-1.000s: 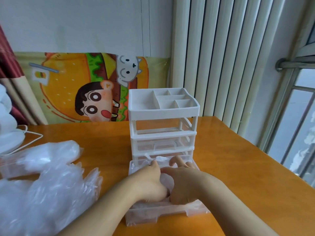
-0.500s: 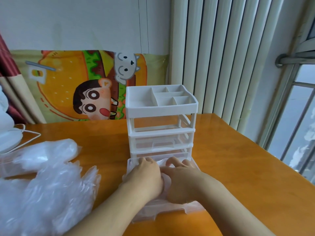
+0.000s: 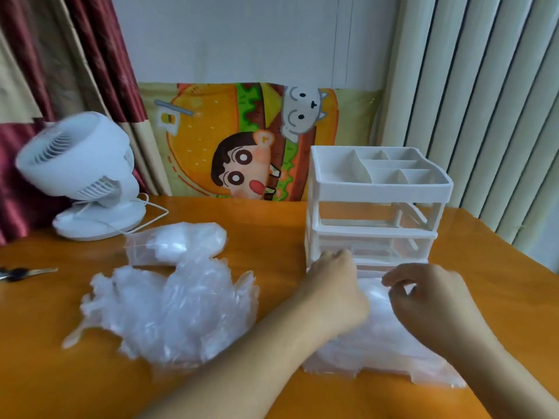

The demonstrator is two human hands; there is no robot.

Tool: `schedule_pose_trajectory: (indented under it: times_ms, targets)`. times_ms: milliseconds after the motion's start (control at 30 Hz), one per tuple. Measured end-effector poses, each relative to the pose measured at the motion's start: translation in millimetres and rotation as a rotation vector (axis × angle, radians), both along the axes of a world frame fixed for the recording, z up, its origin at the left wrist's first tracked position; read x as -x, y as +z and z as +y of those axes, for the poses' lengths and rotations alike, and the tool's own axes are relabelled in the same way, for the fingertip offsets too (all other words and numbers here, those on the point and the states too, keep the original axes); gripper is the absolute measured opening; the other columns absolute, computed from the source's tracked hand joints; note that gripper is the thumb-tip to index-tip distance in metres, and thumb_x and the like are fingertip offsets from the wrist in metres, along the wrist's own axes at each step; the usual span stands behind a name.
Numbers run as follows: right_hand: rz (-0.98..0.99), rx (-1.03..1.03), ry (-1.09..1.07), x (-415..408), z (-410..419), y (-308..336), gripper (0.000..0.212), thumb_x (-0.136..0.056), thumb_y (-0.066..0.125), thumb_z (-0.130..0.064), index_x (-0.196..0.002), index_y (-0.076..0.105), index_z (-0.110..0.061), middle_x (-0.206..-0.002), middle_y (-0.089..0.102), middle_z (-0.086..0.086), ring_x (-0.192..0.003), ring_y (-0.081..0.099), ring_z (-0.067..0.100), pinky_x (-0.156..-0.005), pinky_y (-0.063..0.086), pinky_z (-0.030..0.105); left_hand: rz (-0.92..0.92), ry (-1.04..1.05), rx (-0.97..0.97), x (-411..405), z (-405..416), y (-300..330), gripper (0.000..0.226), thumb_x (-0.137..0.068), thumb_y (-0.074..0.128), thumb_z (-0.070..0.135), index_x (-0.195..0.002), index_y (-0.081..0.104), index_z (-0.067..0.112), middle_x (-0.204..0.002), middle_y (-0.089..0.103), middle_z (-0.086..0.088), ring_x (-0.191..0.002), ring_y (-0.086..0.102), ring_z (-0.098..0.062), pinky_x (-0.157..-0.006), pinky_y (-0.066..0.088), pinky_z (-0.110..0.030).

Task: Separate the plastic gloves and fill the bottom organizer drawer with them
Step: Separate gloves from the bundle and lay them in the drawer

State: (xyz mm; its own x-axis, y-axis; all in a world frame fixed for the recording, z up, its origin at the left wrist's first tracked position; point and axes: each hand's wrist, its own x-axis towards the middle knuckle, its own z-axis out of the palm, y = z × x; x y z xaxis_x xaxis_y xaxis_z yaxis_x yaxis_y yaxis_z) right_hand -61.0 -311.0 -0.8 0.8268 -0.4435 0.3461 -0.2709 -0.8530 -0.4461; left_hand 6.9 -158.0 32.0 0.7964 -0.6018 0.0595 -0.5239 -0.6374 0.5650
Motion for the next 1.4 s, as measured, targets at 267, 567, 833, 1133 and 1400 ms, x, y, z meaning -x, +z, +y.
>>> schedule_pose_trajectory:
  times_ms: [267,567,833,1133,1400]
  targets:
    - [-0.306,0.114,0.110,-4,42,11,0.039,-0.074,0.072,0.016,-0.067,0.073,-0.023,-0.069,0.068,-0.018,-0.083,0.057,-0.018,-0.060,0.039,0.004,-0.124,0.263,0.054,-36,140,-18,0.025,-0.096,0.059,0.053,-0.086,0.054,0.032,-0.072,0.062,0.007,-0.068,0.064,-0.010,-0.061,0.053,-0.028]
    - [-0.336,0.120,0.358,-35,127,22,0.040,-0.072,0.069,0.011,-0.066,0.069,-0.028,-0.067,0.066,-0.017,-0.080,0.060,-0.002,-0.065,0.044,0.008,0.077,0.241,-0.117,-68,185,-58,0.015,-0.091,0.060,0.024,-0.079,0.070,0.023,-0.070,0.071,-0.001,-0.069,0.071,-0.019,-0.070,0.063,-0.045]
    - [-0.044,-0.185,0.376,-51,175,-13,0.025,-0.084,0.057,-0.002,-0.079,0.066,-0.024,-0.073,0.067,-0.014,-0.071,0.062,0.008,-0.056,0.043,0.017,0.020,0.290,0.245,-82,206,-44,0.016,-0.101,0.061,0.035,-0.087,0.064,0.031,-0.077,0.068,0.008,-0.062,0.059,-0.003,-0.055,0.040,-0.017]
    - [0.292,0.015,0.349,-50,199,-33,0.018,-0.094,0.050,-0.015,-0.108,0.060,-0.019,-0.103,0.047,-0.003,-0.090,0.050,0.019,-0.082,0.048,0.029,-0.027,0.216,-0.078,-62,182,-69,0.031,-0.096,0.050,0.064,-0.085,0.056,0.036,-0.081,0.066,0.011,-0.074,0.063,-0.006,-0.071,0.056,-0.031]
    - [0.234,0.028,0.283,-44,202,-37,0.030,-0.105,0.046,-0.031,-0.131,0.042,-0.016,-0.130,0.046,0.002,-0.112,0.057,0.020,-0.078,0.038,0.024,-0.053,0.201,-0.221,-57,171,-66,0.029,-0.081,0.063,0.058,-0.090,0.048,0.035,-0.088,0.061,0.012,-0.078,0.062,-0.009,-0.071,0.054,-0.033]
